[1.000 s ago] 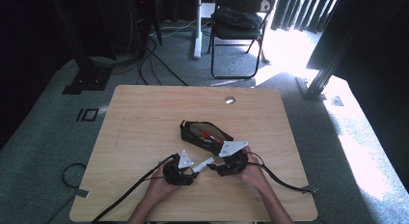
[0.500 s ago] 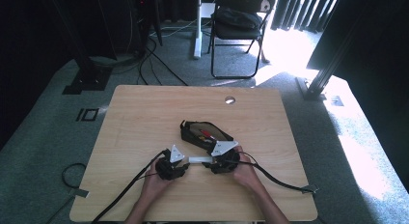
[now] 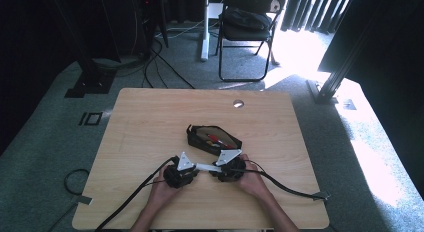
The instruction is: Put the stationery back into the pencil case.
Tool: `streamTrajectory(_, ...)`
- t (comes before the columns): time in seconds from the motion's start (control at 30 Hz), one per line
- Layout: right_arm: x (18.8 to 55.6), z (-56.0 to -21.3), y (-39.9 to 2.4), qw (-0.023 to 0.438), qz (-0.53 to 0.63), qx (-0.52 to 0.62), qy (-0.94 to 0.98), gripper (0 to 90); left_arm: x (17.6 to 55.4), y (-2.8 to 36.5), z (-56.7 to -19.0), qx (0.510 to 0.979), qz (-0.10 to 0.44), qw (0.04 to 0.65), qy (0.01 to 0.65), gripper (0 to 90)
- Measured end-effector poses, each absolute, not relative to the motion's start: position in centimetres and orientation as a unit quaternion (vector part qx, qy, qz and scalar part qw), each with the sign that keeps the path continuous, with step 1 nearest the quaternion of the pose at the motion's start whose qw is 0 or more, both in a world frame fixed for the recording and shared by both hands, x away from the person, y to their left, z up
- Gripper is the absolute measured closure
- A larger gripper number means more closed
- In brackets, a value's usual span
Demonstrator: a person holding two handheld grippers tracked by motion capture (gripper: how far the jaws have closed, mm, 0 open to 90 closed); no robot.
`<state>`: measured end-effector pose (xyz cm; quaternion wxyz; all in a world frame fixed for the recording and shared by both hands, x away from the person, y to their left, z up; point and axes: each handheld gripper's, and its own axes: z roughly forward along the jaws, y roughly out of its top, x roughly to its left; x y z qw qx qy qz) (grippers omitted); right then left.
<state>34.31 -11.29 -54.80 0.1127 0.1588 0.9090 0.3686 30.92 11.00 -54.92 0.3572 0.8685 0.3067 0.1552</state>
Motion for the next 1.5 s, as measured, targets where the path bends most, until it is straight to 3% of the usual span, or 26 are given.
streamTrajectory(0.13, 34.2, -54.8, -11.3, 0.097, 0.37, 0.155, 0.911, 70.3, 31.0, 11.1, -54.9, 0.868, 0.159, 0.354, 0.31, 69.9)
streamTrajectory(0.4, 34.0, -54.6, -11.4, 0.1, 0.362, 0.164, 0.912, 71.0, 31.2, 11.8, -54.9, 0.864, 0.163, 0.35, 0.324, 55.2)
streamTrajectory(0.63, 33.7, -54.0, -11.7, 0.107, 0.367, 0.164, 0.909, 71.1, 31.6, 12.4, -54.9, 0.858, 0.17, 0.346, 0.34, 48.2)
streamTrajectory(1.5, 32.3, -50.7, -13.1, 0.128, 0.404, 0.157, 0.892, 71.0, 32.2, 13.6, -55.4, 0.837, 0.175, 0.362, 0.372, 39.1)
